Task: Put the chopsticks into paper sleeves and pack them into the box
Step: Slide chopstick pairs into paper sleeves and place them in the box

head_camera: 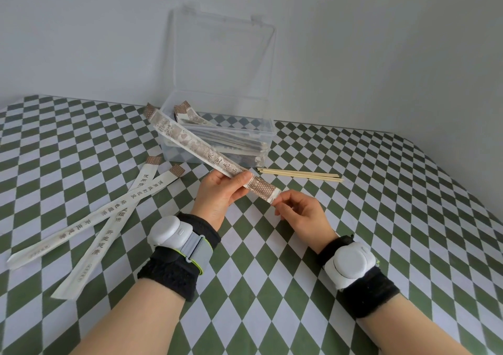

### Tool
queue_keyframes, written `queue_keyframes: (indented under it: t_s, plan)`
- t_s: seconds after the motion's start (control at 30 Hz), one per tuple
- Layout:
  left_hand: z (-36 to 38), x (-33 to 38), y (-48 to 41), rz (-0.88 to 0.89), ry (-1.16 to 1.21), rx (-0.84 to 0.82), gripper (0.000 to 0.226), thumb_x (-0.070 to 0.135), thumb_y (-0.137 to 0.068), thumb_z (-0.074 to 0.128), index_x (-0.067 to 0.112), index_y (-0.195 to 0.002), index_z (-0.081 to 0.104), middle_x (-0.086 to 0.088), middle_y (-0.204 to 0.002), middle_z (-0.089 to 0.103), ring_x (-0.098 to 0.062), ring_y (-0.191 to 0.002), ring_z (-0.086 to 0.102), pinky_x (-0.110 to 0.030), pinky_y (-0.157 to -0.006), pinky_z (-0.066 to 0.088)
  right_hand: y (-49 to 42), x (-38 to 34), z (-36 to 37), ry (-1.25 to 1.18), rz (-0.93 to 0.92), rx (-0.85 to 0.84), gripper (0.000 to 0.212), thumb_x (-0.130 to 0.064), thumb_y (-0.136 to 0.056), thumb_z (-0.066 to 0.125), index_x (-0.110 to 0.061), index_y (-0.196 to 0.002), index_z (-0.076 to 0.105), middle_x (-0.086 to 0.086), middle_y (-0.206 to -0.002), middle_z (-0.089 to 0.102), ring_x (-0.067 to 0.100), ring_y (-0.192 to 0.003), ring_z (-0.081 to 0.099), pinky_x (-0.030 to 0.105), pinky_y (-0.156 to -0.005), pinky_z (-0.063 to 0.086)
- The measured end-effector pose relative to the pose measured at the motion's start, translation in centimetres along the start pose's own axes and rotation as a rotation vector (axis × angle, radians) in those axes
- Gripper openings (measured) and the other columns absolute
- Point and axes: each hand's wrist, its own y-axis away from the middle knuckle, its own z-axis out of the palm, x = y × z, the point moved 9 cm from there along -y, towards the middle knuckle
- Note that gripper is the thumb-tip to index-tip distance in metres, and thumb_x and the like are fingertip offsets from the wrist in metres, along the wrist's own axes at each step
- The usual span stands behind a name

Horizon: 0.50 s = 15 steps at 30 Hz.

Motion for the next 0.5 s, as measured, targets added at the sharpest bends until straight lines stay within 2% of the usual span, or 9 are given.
queue_keyframes:
  t_s: [0.13,0.23,0.33,0.4,0.5]
  plan:
    - [-0.4,0.3,-0.2,0.007,0.048,0.013,0.010,0.004,-0.084,0.062,0.011,-0.091,0.063,0.003,-0.079,0.073,-0.010,-0.079,0.069,-0.018,-0.063,0.054,0.0,-1.0,0.3,-0.118,-0.003,-0.025,0.017,-0.013,-0.090,0.054,-0.029,-0.089,0.061,-0.005,-0.091,0.064,0.010,-0.075,0.058,0.016,-0.065,0.049]
    - [-0.3,0.2,-0.2,0.018,-0.010,-0.001,0.009,0.005,-0.084,0.063,0.011,-0.091,0.064,0.003,-0.080,0.073,-0.011,-0.082,0.068,-0.017,-0.061,0.053,-0.8,-2.2,0.5,-0.059,-0.039,-0.012,0.014,-0.021,-0.086,0.061,-0.034,-0.090,0.059,-0.010,-0.090,0.065,0.014,-0.079,0.060,0.021,-0.069,0.052]
    - [-0.4,0.3,-0.2,0.039,-0.010,0.033,0.009,0.010,-0.085,0.064,0.014,-0.093,0.064,0.003,-0.084,0.073,-0.012,-0.084,0.069,-0.018,-0.063,0.054,-1.8,-3.3,0.3,-0.005,-0.051,0.046,0.010,-0.018,-0.084,0.065,-0.028,-0.082,0.064,-0.005,-0.079,0.065,0.008,-0.067,0.056,0.015,-0.058,0.047]
    - [-1.0,0.6,-0.2,0.067,0.029,0.084,0.018,0.024,-0.085,0.063,0.015,-0.101,0.063,0.001,-0.089,0.070,-0.013,-0.086,0.068,-0.021,-0.068,0.055,-2.8,-4.5,-0.5,-0.017,-0.081,0.091,0.009,-0.015,-0.083,0.065,-0.024,-0.080,0.065,0.002,-0.074,0.064,0.001,-0.057,0.050,0.010,-0.052,0.040]
    - [-2.4,0.8,-0.5,0.067,0.099,0.176,0.032,0.039,-0.091,0.052,0.012,-0.106,0.059,-0.002,-0.081,0.061,-0.012,-0.078,0.066,-0.023,-0.069,0.054,-5.6,-7.0,-3.7,-0.044,-0.120,0.245,0.011,-0.016,-0.084,0.065,-0.024,-0.076,0.064,0.003,-0.071,0.062,0.002,-0.052,0.046,0.010,-0.049,0.040]
